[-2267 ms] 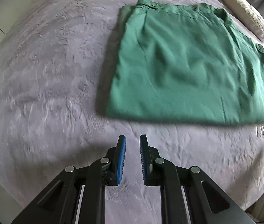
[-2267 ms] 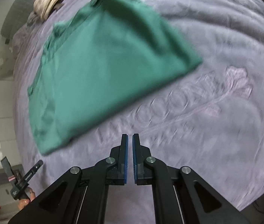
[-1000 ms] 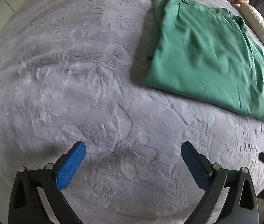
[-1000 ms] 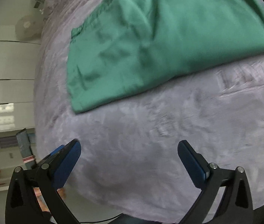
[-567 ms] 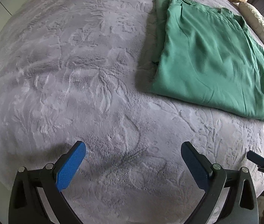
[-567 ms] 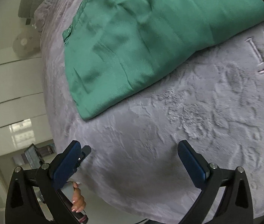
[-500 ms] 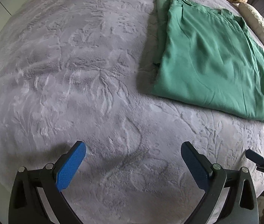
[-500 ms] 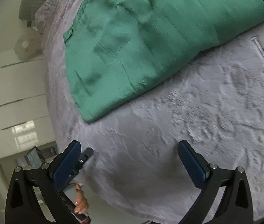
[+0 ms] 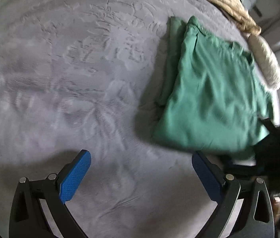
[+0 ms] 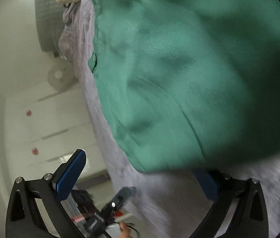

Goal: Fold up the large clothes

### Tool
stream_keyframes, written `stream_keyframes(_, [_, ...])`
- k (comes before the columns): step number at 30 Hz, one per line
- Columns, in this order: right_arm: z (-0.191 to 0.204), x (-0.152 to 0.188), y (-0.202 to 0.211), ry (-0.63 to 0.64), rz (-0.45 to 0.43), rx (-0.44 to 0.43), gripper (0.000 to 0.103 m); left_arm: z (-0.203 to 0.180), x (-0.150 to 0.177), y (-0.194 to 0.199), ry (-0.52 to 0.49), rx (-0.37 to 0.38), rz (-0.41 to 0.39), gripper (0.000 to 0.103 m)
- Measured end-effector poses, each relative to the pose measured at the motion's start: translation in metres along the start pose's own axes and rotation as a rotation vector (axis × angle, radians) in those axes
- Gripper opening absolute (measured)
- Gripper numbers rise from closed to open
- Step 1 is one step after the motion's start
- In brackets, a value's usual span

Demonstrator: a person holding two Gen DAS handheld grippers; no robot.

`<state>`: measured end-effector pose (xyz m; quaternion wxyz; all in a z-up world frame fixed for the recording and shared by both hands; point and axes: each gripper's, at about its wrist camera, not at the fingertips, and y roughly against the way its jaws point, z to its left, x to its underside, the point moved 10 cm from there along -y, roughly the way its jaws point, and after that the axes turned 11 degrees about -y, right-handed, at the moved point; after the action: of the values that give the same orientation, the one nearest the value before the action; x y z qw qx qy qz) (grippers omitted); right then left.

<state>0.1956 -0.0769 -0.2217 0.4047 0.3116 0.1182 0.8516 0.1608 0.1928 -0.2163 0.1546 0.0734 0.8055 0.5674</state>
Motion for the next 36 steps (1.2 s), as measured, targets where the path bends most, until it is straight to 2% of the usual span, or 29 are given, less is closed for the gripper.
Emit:
stream_keyframes(2, [-0.001,-0.003,-0.004,-0.022,-0.008,-0.018,0.103,-0.008,-0.004,-0.004,0.027,0.058,-0.009,0.102])
stream_keyframes(4, [0.003,-0.003,-0.007,-0.035,0.000,-0.049,0.093,-0.019,-0.007,-0.005,0.038,0.105,-0.020,0.102])
stream_keyframes(5, [0.004,-0.003,-0.006,-0.039,0.003,-0.052,0.060,-0.023,-0.011,-0.006,0.039,0.134,-0.025,0.102])
stream_keyframes(6, [0.003,-0.003,-0.006,-0.034,0.004,-0.029,0.011,-0.027,-0.016,-0.008,0.040,0.170,-0.027,0.102])
stream_keyframes(7, [0.001,-0.003,-0.006,-0.019,0.004,0.005,0.007,-0.038,-0.017,-0.007,0.047,0.213,-0.024,0.102])
stream_keyframes(9, [0.010,-0.001,-0.003,0.002,0.025,-0.026,0.007,-0.047,-0.026,-0.012,0.077,0.327,-0.010,0.102])
stream_keyframes(12, [0.030,0.004,0.008,0.041,0.043,-0.078,0.007,-0.061,-0.047,-0.019,0.101,0.454,-0.007,0.102])
stream_keyframes(16, [0.046,0.008,0.016,0.088,0.068,-0.085,0.007,-0.083,-0.079,-0.033,0.074,0.532,0.018,0.102])
stream_keyframes(19, [0.048,0.009,0.017,0.092,0.082,-0.085,0.007,-0.102,-0.095,-0.051,0.052,0.554,0.068,0.102])
stream_keyframes(21, [0.045,0.007,0.018,0.092,0.088,-0.079,0.007,-0.113,-0.102,-0.066,0.049,0.512,0.097,0.102])
stream_keyframes(22, [0.041,0.008,0.016,0.091,0.094,-0.068,0.007,-0.116,-0.105,-0.070,0.045,0.489,0.094,0.095])
stream_keyframes(23, [0.039,0.005,0.015,0.093,0.098,-0.054,0.007,-0.121,-0.107,-0.071,0.025,0.451,0.083,0.078])
stream_keyframes(24, [0.034,0.006,0.012,0.098,0.104,-0.026,0.007,-0.124,-0.107,-0.073,-0.009,0.406,0.085,0.036])
stream_keyframes(25, [0.026,0.007,0.011,0.105,0.107,0.016,0.008,-0.129,-0.108,-0.078,-0.034,0.377,0.095,0.025])
stream_keyframes(28, [0.007,0.018,0.014,0.169,0.156,0.203,0.017,-0.141,-0.111,-0.073,-0.104,0.297,0.060,0.019])
stream_keyframes(31, [0.009,0.030,0.038,0.300,0.189,0.307,0.026,-0.153,-0.116,-0.058,-0.169,0.249,0.010,0.018])
stream_keyframes(33, [0.019,0.024,0.068,0.402,0.124,0.335,0.027,-0.160,-0.119,-0.048,-0.189,0.236,-0.014,0.017])
stream_keyframes(35, [0.032,0.003,0.103,0.466,-0.015,0.352,0.027,-0.166,-0.122,-0.038,-0.203,0.226,-0.034,0.016])
stream_keyframes(36, [0.035,-0.012,0.118,0.477,-0.086,0.366,0.023,-0.174,-0.124,-0.032,-0.212,0.217,-0.048,0.016])
